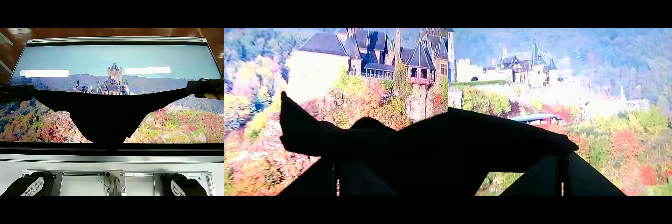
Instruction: Fold the shirts.
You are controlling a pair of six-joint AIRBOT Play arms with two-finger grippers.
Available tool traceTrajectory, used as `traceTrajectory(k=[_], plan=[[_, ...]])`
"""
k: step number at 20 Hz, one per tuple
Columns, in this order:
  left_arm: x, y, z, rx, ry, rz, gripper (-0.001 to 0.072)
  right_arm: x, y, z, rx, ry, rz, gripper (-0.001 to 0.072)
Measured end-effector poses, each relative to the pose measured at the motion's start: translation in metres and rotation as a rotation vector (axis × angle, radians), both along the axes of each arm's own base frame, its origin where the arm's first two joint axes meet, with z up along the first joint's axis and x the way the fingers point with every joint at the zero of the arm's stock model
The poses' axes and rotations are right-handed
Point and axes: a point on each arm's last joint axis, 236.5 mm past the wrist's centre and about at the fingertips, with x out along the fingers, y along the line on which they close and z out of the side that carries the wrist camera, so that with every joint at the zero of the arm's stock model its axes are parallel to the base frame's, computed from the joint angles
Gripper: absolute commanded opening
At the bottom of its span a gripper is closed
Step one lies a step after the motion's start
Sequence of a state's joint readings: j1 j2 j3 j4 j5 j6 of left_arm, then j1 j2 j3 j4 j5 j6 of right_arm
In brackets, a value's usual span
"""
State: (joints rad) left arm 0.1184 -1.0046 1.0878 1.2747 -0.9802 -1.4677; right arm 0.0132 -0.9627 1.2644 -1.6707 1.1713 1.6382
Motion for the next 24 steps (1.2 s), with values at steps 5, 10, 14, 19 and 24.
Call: traceTrajectory(k=[5,10,14,19,24], plan=[[0.027,-0.032,-0.096,-0.241,0.234,0.039,0.0486,0.049,0.011,-0.065,0.05,0.062,0.005,0.0062],[0.008,-0.037,-0.118,-0.316,0.379,0.013,0.0631,0.05,0.022,-0.098,0.109,0.15,0.002,0.0062],[-0.038,-0.036,-0.096,-0.336,0.433,-0.078,0.0632,0.033,0.024,-0.112,0.112,0.247,0.009,0.0062],[-0.118,-0.09,-0.139,-0.448,0.537,-0.134,0.0632,0.024,0.028,-0.117,0.123,0.294,0.016,0.0062],[-0.155,-0.142,-0.188,-0.529,0.572,-0.109,0.0632,0.02,0.032,-0.119,0.143,0.311,0.019,0.0062]])
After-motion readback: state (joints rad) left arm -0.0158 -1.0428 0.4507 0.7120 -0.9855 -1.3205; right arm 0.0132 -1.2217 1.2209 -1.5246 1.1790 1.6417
